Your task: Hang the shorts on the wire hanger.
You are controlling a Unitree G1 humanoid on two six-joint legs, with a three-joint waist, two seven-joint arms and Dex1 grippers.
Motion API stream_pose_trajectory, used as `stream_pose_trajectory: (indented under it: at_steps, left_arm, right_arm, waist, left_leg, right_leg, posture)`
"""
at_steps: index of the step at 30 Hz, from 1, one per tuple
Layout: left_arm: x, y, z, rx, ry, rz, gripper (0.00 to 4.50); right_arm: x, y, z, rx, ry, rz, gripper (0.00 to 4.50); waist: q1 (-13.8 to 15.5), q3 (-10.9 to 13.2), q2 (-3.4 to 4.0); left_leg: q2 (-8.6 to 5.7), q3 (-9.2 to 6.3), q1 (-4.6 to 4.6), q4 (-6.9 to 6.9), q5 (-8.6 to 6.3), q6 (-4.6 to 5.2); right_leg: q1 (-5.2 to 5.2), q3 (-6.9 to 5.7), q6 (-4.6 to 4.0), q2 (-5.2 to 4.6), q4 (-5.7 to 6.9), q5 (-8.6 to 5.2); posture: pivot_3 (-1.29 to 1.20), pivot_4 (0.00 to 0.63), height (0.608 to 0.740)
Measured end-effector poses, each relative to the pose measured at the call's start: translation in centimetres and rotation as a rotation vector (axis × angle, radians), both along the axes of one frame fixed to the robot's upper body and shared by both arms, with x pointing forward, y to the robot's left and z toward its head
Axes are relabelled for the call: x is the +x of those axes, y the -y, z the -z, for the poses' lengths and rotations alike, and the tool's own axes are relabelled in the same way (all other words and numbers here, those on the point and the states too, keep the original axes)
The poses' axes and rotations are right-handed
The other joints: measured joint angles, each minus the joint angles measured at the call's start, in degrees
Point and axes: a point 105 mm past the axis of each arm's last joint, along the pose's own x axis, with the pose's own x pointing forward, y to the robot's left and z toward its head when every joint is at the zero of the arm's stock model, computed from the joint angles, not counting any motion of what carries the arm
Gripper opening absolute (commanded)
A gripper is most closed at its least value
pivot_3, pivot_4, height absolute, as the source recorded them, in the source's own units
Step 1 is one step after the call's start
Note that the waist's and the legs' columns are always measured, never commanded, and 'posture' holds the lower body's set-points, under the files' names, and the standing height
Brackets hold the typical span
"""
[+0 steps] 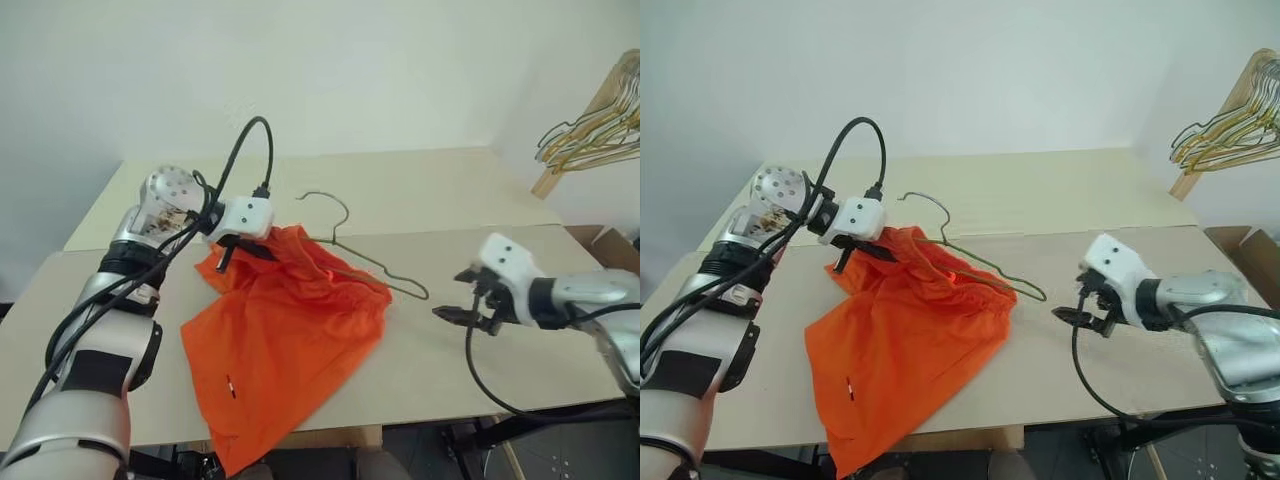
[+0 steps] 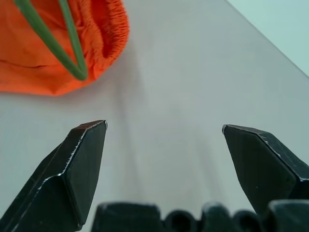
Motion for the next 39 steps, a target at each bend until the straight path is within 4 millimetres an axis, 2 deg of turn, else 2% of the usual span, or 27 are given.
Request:
stream_pose_trajectory:
  at_steps: [3,7,11,15,17,21,26,29,34,39]
  left_arm:
    - [0.2,-0.1,-0.2,-0.025,-0.010,-0.029,0.00]
    - [0.3,-0.2,-0.4,-0.046,-0.023,-0.050,0.00]
    - [0.3,0.2,-0.4,-0.060,-0.030,-0.047,0.00]
    - [0.3,0.3,-0.5,-0.067,-0.028,-0.046,0.00]
    - [0.3,0.4,-0.5,-0.069,-0.028,-0.042,0.00]
    - [0.4,0.0,-0.6,-0.067,-0.024,-0.062,0.00]
    - [0.5,-0.6,-0.7,-0.064,-0.029,-0.087,0.00]
    - [0.5,-0.1,-0.8,-0.072,-0.020,-0.073,0.00]
    - [0.4,0.0,-0.8,-0.073,-0.017,-0.067,0.00]
    - [0.4,0.0,-0.8,-0.073,-0.017,-0.069,0.00]
  right_arm:
    - [-1.7,1.8,1.1,0.095,-0.040,0.074,4.45]
    - [-3.0,1.4,3.4,0.230,-0.080,0.109,4.45]
    - [-2.6,-1.4,5.5,0.336,-0.069,0.093,4.45]
    - [-0.3,-5.8,5.3,0.467,-0.012,0.037,4.45]
    - [0.5,-7.1,5.5,0.494,-0.019,0.018,4.45]
    - [2.3,-8.1,6.7,0.550,-0.052,0.056,4.45]
    - [3.0,-9.0,7.9,0.557,-0.108,0.042,4.45]
    - [3.0,-10.2,8.3,0.572,-0.130,0.005,4.45]
    - [3.0,-11.0,9.0,0.581,-0.163,-0.017,2.83]
    - [3.0,-11.0,8.9,0.581,-0.159,-0.019,0.99]
  waist:
    - [0.2,0.0,-0.02]
    - [-0.2,-0.1,-0.03]
    - [-0.6,-0.1,0.05]
    - [-1.2,-0.1,0.07]
    - [-1.3,-0.1,0.07]
    - [-1.2,-0.1,0.07]
    - [-1.2,-0.1,0.07]
    - [-1.2,-0.1,0.07]
    - [-1.3,-0.1,0.07]
    - [-1.2,-0.1,0.08]
  left_leg:
    - [0.00,-0.02,-0.02,0.01,0.00,0.01]
    - [0.00,-0.01,0.04,0.08,0.00,0.01]
    - [0.00,0.01,0.09,0.11,0.00,0.01]
    - [0.01,-0.03,0.09,0.19,0.00,0.00]
    - [0.00,-0.08,0.06,0.22,0.00,0.01]
    - [-0.04,-0.21,0.01,0.27,0.00,0.01]
    - [-0.05,-0.29,0.02,0.31,0.00,0.01]
    - [-0.05,-0.31,0.02,0.34,-0.01,0.01]
    - [-0.05,-0.34,0.01,0.34,-0.01,0.01]
    - [-0.05,-0.40,0.01,0.36,-0.01,0.01]
  right_leg:
    - [0.01,-0.01,0.00,0.00,0.01,0.00]
    - [0.05,0.02,0.01,0.02,0.12,-0.01]
    - [0.05,0.08,0.01,0.04,0.22,-0.01]
    - [0.05,0.06,0.01,0.07,0.27,-0.01]
    - [0.05,0.01,0.01,0.06,0.28,-0.01]
    - [0.05,-0.05,0.02,0.04,0.31,-0.02]
    - [0.05,-0.08,0.02,0.04,0.35,-0.02]
    - [0.05,-0.09,0.02,0.05,0.38,-0.02]
    - [0.05,-0.10,0.02,0.05,0.39,-0.02]
    - [0.05,-0.10,0.02,0.04,0.39,-0.02]
  posture:
    - [-0.12,0.000,0.740]
    - [-0.13,0.000,0.740]
    - [-0.13,0.000,0.740]
    - [-0.12,0.000,0.740]
    - [-0.11,0.000,0.740]
    - [-0.10,0.000,0.740]
    - [-0.09,0.000,0.740]
    - [-0.09,0.000,0.740]
    - [-0.09,0.000,0.740]
    - [-0.09,0.000,0.740]
